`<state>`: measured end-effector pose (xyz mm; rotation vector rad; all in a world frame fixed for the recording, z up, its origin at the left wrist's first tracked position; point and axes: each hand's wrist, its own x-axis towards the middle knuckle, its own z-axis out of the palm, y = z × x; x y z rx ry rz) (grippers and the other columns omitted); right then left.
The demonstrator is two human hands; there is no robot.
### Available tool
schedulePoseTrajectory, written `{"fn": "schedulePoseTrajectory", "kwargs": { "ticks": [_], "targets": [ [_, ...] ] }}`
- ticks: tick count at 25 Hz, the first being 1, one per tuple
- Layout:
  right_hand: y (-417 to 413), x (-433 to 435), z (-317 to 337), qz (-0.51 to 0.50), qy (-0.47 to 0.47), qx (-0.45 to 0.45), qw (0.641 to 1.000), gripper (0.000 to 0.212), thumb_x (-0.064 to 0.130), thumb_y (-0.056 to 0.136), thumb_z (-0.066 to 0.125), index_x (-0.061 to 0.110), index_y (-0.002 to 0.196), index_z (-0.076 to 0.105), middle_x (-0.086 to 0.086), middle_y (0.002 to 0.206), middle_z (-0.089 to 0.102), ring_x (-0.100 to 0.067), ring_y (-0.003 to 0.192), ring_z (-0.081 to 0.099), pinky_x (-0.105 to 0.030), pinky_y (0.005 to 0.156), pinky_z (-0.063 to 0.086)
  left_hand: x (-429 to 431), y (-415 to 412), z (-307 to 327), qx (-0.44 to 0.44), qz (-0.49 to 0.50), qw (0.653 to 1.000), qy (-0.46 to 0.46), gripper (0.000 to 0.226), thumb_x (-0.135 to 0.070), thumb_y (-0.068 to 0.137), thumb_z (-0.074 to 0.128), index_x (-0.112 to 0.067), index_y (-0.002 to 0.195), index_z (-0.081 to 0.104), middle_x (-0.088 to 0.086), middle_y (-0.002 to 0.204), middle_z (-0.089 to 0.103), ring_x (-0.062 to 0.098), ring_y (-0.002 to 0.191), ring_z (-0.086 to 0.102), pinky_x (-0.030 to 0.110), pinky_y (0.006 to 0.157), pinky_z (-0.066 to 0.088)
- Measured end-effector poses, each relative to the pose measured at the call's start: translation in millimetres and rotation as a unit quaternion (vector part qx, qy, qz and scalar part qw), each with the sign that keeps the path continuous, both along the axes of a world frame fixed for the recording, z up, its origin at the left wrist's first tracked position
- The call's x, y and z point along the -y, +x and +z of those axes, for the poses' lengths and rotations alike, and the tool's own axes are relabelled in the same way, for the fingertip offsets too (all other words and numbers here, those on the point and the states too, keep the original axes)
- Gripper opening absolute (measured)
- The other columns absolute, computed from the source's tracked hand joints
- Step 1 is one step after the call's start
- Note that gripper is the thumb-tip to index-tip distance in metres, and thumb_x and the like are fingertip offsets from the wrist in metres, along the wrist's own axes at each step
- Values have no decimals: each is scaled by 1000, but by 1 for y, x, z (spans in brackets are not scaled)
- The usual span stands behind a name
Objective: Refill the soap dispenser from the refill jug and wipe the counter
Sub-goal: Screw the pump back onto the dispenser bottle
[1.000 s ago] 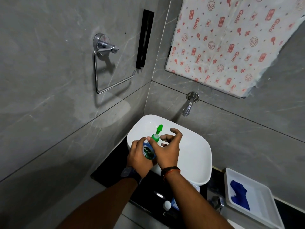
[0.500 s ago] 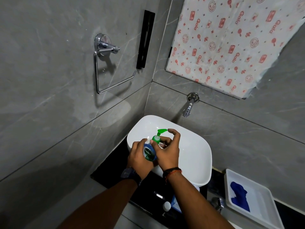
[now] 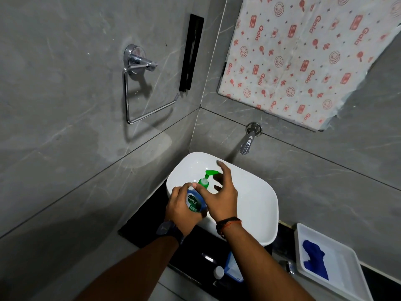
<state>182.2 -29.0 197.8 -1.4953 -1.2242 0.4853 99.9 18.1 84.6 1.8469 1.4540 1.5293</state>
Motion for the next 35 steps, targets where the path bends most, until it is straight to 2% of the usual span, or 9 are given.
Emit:
{"fn": "schedulePoseTrajectory", "kwargs": {
  "ticks": [2,5,9,13,17,19,21,27,35],
  "targets": [
    [5,-3,8,8,28,26,999,37,27,75,79,30,109,64,6,111,62,-7,103,58,-25,82,52,1,-4,2,-16,6,1000,4,79,-58,46,70,-25,115,53,-11,101,52,5,81,55,0,65,37],
    [15,-8,18,5,32,56,998,15,23,76,79,22,90,73,6,92,68,-5,86,63,-22,72,51,2,-5,7,-38,9,999,11,82,-53,42,75,-21,115,54,-2,97,59,11,77,59,8,65,40],
    [15,-13,24,-65,31,114,991,16,17,75,76,22,88,69,7,56,51,-11,56,51,-27,58,45,4,-2,11,-45,-21,999,12,86,-52,40,76,-25,118,50,-2,98,59,11,79,60,12,65,45],
    [2,-20,26,-123,12,121,985,26,2,75,60,20,93,67,8,47,41,-15,48,43,-28,58,42,6,11,10,-7,-15,1000,-8,68,-55,53,60,-28,115,52,-9,98,58,7,75,60,13,61,50],
    [-10,-23,25,-106,-32,101,989,17,35,80,68,29,95,62,5,47,50,-12,53,53,-28,55,45,3,8,8,35,25,999,-28,57,-56,63,52,-25,110,55,-5,94,61,9,72,61,21,56,53],
    [-10,-20,12,-136,-17,81,987,26,55,78,63,31,87,59,6,43,51,-9,51,55,-25,51,42,2,-5,6,32,27,999,-22,61,-49,57,64,-19,110,57,0,95,62,12,76,61,21,58,50],
    [-7,-12,-14,-149,-3,64,987,24,52,79,61,29,81,56,8,44,53,-8,52,55,-25,53,42,-1,-26,-3,2,12,999,-40,73,-37,49,82,-12,113,57,7,98,63,17,81,61,21,65,45],
    [-2,12,-159,51,-159,235,958,28,32,86,63,12,105,62,-8,100,66,-25,97,60,-32,86,47,-19,-76,-54,36,-1,988,-148,77,-15,49,91,-5,117,56,17,111,61,31,102,59,29,84,44],
    [-17,-7,-271,110,-185,380,900,70,58,86,45,14,141,40,-17,151,32,-31,142,25,-43,115,18,-40,-102,-126,-22,-22,986,-167,74,-16,47,92,6,108,58,23,104,64,37,98,60,41,86,48]
  ]
}}
